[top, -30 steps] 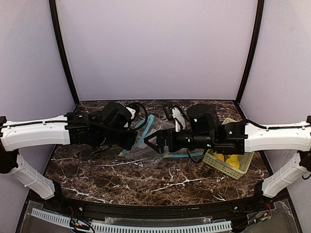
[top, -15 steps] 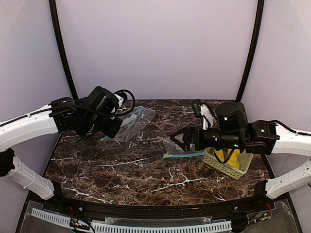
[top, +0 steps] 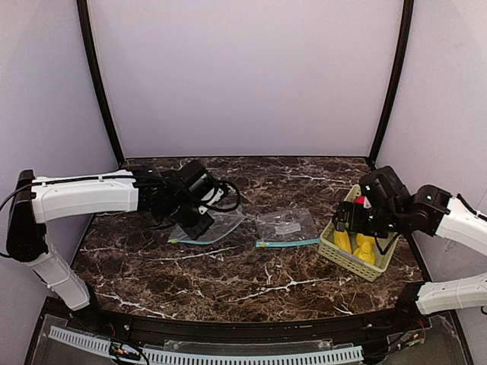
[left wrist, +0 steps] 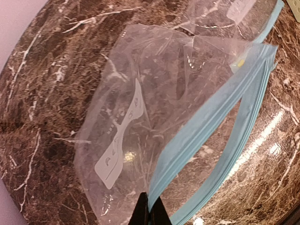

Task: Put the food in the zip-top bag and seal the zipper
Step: Open the zipper food storage bag at the center of the board, then pick up the fake fruit from the bin.

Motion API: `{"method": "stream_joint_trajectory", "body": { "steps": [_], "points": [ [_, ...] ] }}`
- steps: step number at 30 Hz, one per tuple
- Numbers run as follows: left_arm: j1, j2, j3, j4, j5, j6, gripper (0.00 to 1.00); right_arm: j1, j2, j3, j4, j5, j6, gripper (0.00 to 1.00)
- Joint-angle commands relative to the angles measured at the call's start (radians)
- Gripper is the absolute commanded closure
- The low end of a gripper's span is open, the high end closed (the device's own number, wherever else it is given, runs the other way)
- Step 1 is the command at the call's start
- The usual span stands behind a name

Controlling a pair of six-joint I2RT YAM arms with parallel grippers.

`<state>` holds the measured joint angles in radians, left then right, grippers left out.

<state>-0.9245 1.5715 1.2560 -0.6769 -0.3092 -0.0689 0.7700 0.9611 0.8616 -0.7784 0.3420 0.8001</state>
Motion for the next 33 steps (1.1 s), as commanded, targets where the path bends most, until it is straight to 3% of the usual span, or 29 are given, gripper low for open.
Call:
{"method": "stream_joint_trajectory", "body": {
  "steps": [1,11,16,33],
  "points": [
    [0.002,0.025,-0.009,0.052,0.159,0.027,0.99,-0.064,0.010,-0.034,-0.096,0.033,0.053,0.01],
    [0.021,0.024,-0.054,0.145,0.241,0.053,0.99,-0.240,0.005,-0.104,-0.108,0.003,0.061,0.05],
    [0.038,-0.018,-0.074,0.150,0.230,0.043,0.99,-0.246,0.035,-0.142,-0.083,-0.054,0.091,0.20],
    [0.039,-0.076,-0.101,0.154,0.225,0.023,0.99,-0.230,0.090,-0.187,-0.126,-0.033,0.163,0.38]
  ]
}}
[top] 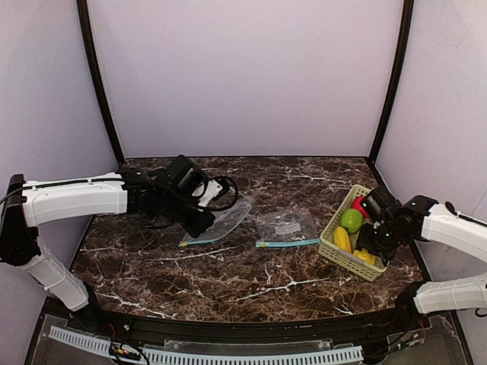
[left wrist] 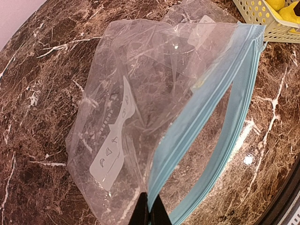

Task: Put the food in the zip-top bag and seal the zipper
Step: Pick up the fake fruit from the bin.

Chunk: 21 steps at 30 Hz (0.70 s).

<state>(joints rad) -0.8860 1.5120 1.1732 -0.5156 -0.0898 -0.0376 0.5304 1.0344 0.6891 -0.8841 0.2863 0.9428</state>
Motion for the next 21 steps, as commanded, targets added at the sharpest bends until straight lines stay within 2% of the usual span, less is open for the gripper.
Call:
{"method": "stream_joint_trajectory", "body": {
  "steps": [1,21],
  "points": [
    [0.001,-0.014,-0.018,-0.007,0.006,-0.009,0.99,0.011,0.024,-0.012,-0.018,0.026,0.020,0.38],
    [0.001,-0.015,-0.021,-0.008,0.018,-0.011,1.00,0.020,0.164,0.033,-0.001,0.128,0.011,0.48]
  ]
}}
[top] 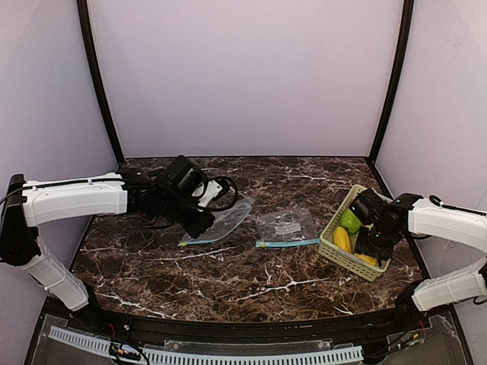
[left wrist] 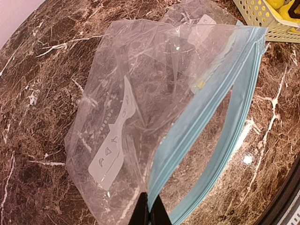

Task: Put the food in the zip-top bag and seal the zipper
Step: Pick up the fake fruit from the bin.

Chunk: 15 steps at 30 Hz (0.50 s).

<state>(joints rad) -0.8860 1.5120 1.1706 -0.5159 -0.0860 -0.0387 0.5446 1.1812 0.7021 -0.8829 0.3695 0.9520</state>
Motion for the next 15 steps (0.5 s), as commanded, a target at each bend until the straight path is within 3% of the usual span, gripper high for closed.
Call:
{"method": "stream_joint_trajectory", "body": {
  "steps": [1,15],
  "points": [
    [0.001,-0.016,-0.018,-0.008,0.015,-0.010,0.99,0.005,0.021,0.020,-0.002,0.048,0.001,0.48],
    [0.001,-0.020,-0.020,-0.008,0.020,-0.009,0.99,0.005,0.076,0.038,0.000,0.086,-0.010,0.53]
  ]
}}
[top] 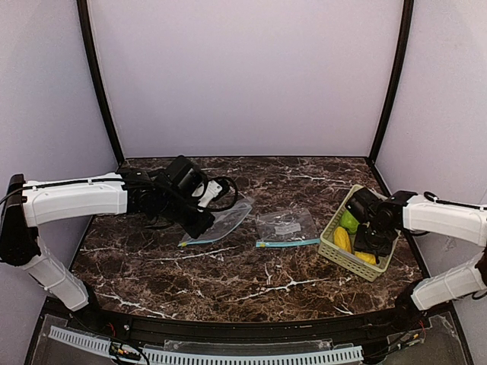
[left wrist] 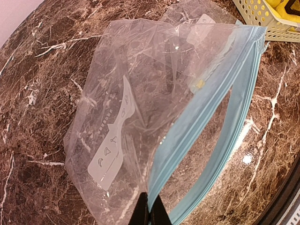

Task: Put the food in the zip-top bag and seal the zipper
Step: Pick up the fake fruit from the bin.

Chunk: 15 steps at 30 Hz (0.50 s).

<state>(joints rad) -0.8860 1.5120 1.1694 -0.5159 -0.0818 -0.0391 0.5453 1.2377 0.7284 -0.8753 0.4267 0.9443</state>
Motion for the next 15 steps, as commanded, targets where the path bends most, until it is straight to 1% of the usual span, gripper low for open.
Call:
{"method": "stream_joint_trajectory", "body": {
  "steps": [1,8,15],
  "points": [
    [0.001,-0.019,-0.019,-0.008,0.016,-0.009,0.99,0.004,0.022,0.012,-0.008,0.030,-0.002,0.54],
    [0.002,-0.018,-0.019,-0.008,0.017,-0.010,0.99,0.004,0.019,0.022,-0.009,0.030,-0.014,0.61],
    [0.001,-0.036,-0.018,-0.002,0.031,-0.018,0.99,0.005,-0.073,0.064,-0.020,-0.009,-0.093,0.62]
  ]
}}
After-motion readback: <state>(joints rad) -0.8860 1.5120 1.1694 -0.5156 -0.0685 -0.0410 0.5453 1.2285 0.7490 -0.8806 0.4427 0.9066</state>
